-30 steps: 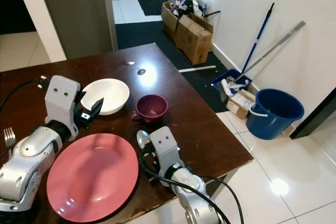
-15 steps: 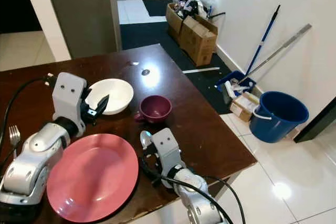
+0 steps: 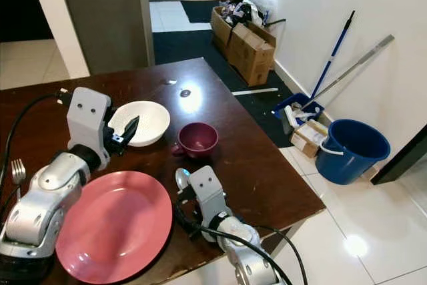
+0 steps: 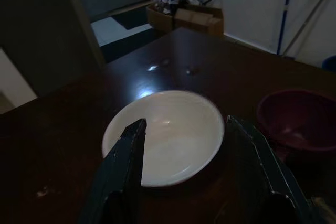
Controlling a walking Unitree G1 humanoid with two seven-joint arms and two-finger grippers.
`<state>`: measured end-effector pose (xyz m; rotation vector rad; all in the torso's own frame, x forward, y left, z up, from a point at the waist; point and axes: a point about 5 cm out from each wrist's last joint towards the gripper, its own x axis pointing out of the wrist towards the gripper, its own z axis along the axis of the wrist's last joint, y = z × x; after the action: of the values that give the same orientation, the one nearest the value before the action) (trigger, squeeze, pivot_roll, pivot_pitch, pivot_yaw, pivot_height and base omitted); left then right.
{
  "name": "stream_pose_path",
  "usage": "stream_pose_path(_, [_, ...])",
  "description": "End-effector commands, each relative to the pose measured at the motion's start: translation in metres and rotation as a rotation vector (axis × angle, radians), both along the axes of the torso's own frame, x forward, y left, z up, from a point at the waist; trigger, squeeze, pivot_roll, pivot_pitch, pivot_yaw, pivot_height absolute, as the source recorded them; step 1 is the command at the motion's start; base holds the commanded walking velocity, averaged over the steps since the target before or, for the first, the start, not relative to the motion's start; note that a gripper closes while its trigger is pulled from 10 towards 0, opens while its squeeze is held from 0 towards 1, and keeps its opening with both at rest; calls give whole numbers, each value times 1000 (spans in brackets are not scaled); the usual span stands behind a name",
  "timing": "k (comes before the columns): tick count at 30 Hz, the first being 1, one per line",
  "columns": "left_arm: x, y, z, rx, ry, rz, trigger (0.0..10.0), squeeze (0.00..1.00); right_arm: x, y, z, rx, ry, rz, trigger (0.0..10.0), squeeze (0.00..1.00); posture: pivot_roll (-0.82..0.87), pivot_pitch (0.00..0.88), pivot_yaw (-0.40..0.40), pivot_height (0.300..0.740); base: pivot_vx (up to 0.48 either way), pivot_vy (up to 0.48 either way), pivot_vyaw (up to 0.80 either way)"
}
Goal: Setting the table
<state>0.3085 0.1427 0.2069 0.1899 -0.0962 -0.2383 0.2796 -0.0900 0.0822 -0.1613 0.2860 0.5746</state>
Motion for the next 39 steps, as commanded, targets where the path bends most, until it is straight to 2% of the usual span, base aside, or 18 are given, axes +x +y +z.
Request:
stream_pose_path(1, [-2,5,-6,13,16,25,10000,0,0,0,-4,-9,10,-7,10000,0,36,10,68,740,0,0,0])
stream_pose_path(7, [-6,9,-9,1,25,55,10000,0,-1,-2,-14,-26,45,-8,10000,0,34,0,57,740,0,0,0])
stream_pose_path(8, [-5,10,-9,1,22,64,10000,0,-2,-3,-18,-36,65,-5,4784,0,36,0,59,740,0,0,0])
stream_pose_path(10, [-4,11,-10,1,21,70,10000,0,-2,-4,-20,-45,74,-2,4784,0,35,0,59,740,0,0,0])
stream_pose_path(11, [-4,11,-8,-6,20,73,10000,0,-3,-4,-22,-43,85,4,2314,0,33,0,57,740,0,0,0])
stream_pose_path(13, [-4,12,-8,-12,19,74,10000,0,-4,-4,-23,-40,91,8,2314,0,32,0,56,740,0,0,0])
stream_pose_path(14, [-4,13,-9,-5,21,75,10000,0,-6,-5,-26,-43,105,17,0,0,31,0,50,740,0,0,0])
stream_pose_path(22, [-8,18,-13,19,31,80,10000,0,-8,-8,-30,-50,124,23,0,0,49,0,40,740,0,0,0])
stream_pose_path(28, [-15,29,-19,33,50,107,10000,0,-2,-10,-27,-34,103,-21,0,0,43,0,38,740,0,0,0])
stream_pose_path(38, [-13,20,-22,17,59,93,10000,0,13,-30,5,58,-24,-233,0,0,23,0,54,740,0,0,0])
stream_pose_path(39, [-12,20,-22,8,67,90,10000,0,15,-34,13,71,-63,-261,0,0,14,0,62,740,0,0,0])
